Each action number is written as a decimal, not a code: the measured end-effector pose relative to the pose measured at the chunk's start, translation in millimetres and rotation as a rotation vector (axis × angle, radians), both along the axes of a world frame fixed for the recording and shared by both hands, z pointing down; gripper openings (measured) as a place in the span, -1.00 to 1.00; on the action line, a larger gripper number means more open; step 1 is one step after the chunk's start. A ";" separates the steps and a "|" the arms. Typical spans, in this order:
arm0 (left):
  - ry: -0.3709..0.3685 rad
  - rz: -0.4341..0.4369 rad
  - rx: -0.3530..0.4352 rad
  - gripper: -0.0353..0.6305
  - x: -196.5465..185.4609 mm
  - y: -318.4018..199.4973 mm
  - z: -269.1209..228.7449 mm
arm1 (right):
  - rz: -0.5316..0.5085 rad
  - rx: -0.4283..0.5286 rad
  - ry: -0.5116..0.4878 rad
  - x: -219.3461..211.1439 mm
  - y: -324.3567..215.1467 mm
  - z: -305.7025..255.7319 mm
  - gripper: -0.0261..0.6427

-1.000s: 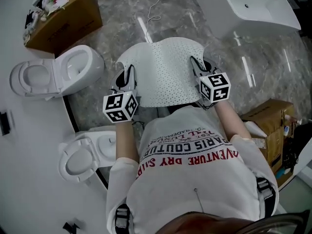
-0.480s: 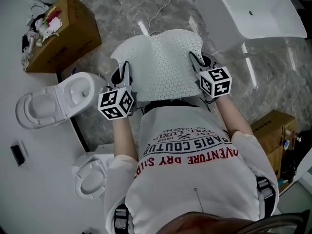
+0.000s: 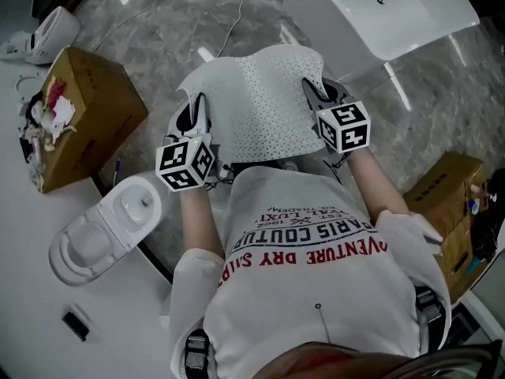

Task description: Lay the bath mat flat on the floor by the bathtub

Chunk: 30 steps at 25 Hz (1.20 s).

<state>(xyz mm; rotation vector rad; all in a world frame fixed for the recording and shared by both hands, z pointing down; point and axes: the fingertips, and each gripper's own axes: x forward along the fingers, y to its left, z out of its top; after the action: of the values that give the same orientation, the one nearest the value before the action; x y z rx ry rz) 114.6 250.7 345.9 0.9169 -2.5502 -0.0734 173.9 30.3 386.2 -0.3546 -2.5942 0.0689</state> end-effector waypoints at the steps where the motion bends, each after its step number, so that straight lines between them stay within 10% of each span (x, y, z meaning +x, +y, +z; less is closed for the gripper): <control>1: 0.000 0.041 0.006 -0.83 -19.5 -11.4 1.1 | 0.031 0.004 0.011 -13.4 -6.5 3.1 -0.87; 16: 0.091 0.619 -0.066 -0.83 -282.6 -167.6 27.3 | 0.627 -0.021 0.086 -171.7 -100.1 30.8 -0.87; 30: 0.124 0.862 -0.186 -0.83 -334.1 -282.8 126.2 | 0.869 -0.118 0.197 -176.5 -161.8 128.0 -0.87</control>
<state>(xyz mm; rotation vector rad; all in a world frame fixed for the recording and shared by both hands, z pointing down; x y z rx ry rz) -219.6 -32.1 472.1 1.7636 -1.8187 0.3422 -2.6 -131.5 514.1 0.7193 -2.3583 0.5246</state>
